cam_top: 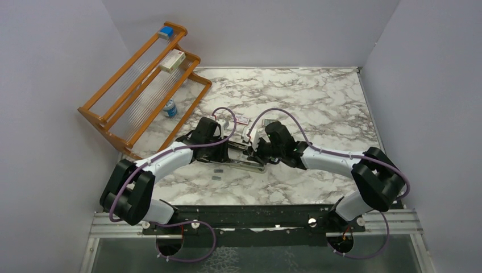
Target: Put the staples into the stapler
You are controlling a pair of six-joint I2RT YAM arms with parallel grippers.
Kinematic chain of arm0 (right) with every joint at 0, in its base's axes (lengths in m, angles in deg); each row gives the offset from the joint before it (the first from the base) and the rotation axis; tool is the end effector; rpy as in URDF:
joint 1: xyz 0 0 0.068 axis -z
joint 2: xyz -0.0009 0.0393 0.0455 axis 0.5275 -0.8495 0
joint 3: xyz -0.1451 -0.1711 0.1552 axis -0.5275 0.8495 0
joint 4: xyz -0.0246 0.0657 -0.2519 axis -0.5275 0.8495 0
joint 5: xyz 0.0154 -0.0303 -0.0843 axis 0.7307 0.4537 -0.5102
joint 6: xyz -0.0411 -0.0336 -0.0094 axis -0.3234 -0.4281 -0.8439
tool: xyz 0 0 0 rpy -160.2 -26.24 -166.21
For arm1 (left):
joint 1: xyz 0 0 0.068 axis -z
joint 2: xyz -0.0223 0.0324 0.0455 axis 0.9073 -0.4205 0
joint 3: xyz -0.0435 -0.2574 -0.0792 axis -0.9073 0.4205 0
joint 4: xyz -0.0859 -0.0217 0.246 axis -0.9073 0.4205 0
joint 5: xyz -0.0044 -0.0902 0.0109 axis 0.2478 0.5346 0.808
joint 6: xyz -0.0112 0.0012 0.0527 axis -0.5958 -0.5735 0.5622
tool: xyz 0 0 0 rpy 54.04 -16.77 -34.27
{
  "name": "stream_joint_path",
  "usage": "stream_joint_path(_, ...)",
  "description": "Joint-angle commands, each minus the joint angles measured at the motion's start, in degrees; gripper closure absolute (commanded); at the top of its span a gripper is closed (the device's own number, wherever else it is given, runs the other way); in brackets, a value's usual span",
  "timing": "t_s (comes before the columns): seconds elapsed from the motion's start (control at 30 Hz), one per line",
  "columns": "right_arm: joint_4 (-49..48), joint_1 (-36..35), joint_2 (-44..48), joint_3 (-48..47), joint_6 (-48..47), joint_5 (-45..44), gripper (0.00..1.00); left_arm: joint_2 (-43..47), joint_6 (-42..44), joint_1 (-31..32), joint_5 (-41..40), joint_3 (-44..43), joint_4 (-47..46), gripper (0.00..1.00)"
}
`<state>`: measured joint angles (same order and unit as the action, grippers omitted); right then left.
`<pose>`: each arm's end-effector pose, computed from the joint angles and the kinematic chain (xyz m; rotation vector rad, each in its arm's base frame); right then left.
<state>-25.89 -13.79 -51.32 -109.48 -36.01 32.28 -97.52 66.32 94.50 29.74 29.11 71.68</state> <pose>0.2111 0.2341 0.1921 -1.3767 1.7652 0.6581 0.2303 -0.1383 0.1831 0.3997 2.5591 -0.5756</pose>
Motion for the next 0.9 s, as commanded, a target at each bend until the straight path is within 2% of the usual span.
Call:
stream_joint_path(0.0,1.7,0.1,-0.9,-1.6,-1.2,2.2,0.98,-1.2,1.0,0.2,-1.1,-0.5,1.9,0.56)
stream_joint_path(0.87,2.4,-0.1,-3.5,-1.7,-0.5,2.8,0.98,-1.2,1.3,0.2,-2.1,-0.9,2.2,0.56)
